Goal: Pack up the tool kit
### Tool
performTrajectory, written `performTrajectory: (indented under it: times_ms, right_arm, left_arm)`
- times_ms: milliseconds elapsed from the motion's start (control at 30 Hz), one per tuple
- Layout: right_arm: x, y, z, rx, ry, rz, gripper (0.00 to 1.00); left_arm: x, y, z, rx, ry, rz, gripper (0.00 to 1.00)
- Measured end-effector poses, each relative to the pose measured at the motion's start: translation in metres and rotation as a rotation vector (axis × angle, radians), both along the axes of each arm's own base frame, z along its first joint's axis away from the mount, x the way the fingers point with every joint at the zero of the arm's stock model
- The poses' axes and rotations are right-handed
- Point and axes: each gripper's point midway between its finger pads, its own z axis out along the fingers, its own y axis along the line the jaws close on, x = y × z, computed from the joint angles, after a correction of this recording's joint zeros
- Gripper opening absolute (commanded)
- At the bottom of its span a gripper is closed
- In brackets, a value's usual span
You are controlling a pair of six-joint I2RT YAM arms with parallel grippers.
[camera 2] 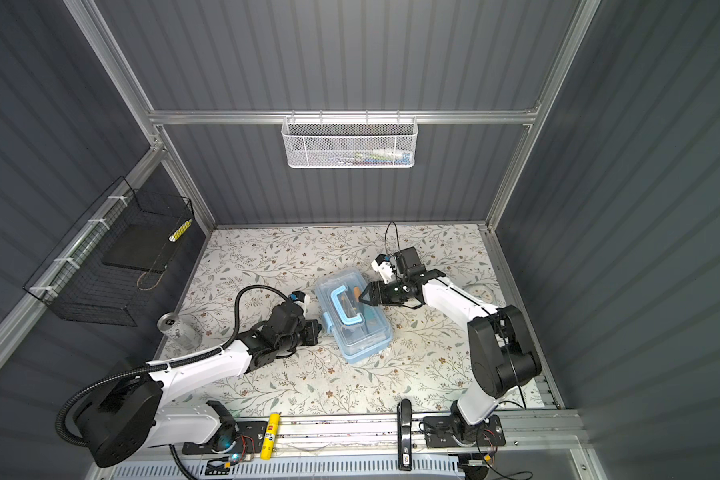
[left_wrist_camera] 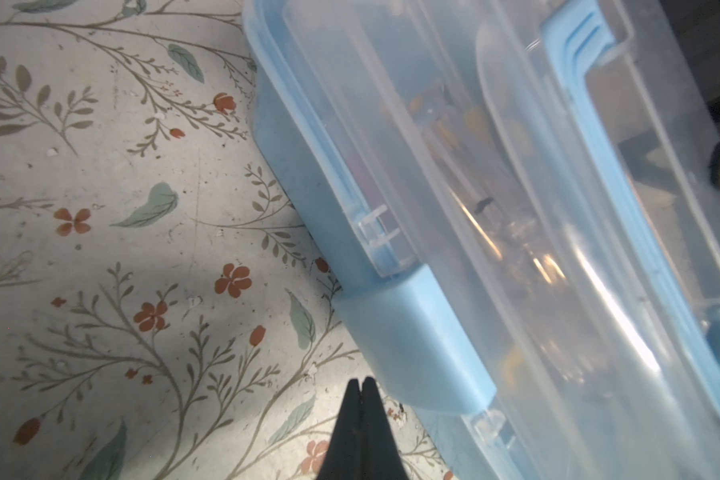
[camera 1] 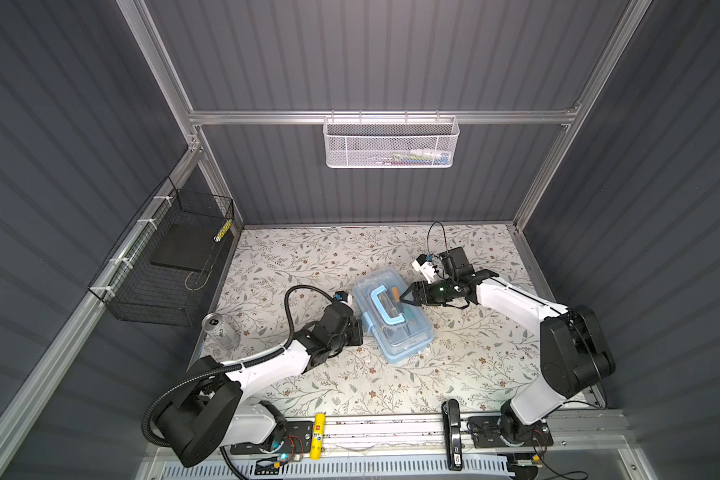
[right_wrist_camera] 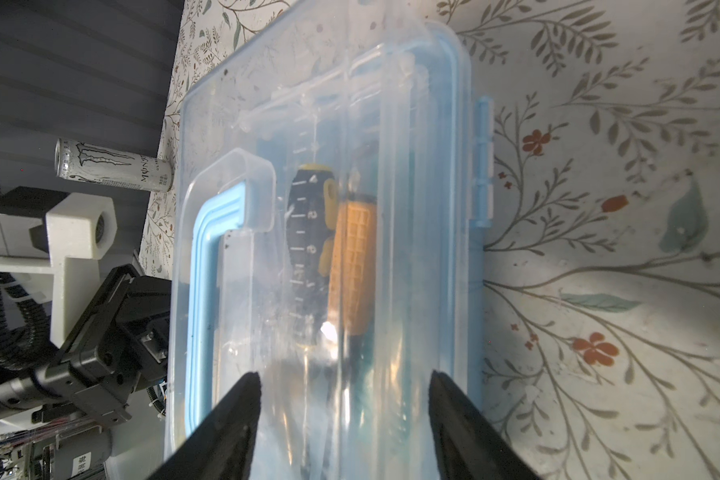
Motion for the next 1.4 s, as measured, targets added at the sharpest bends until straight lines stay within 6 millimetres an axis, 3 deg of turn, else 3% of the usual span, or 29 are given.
performTrajectory:
  times_ms: [300,600,1400]
  right_arm:
    - [0.0,0.0,0.0,0.006,-0.006,-0.003,0.65]
    - [-0.001,0.0,0.0,0.013,-0.008,-0.009,0.65]
    - [-0.001,0.0,-0.001,0.039,-0.012,-0.022,0.65]
  left_arm:
    - [0.002,-0.004,-0.008,0.009,0.005,-0.018,0.04]
    - [0.01,-0.007,0.004,0.026,-0.033,-0.038,0.03]
    - [0.01,-0.015,-0.021,0.052,0.045,-0.067,0.0]
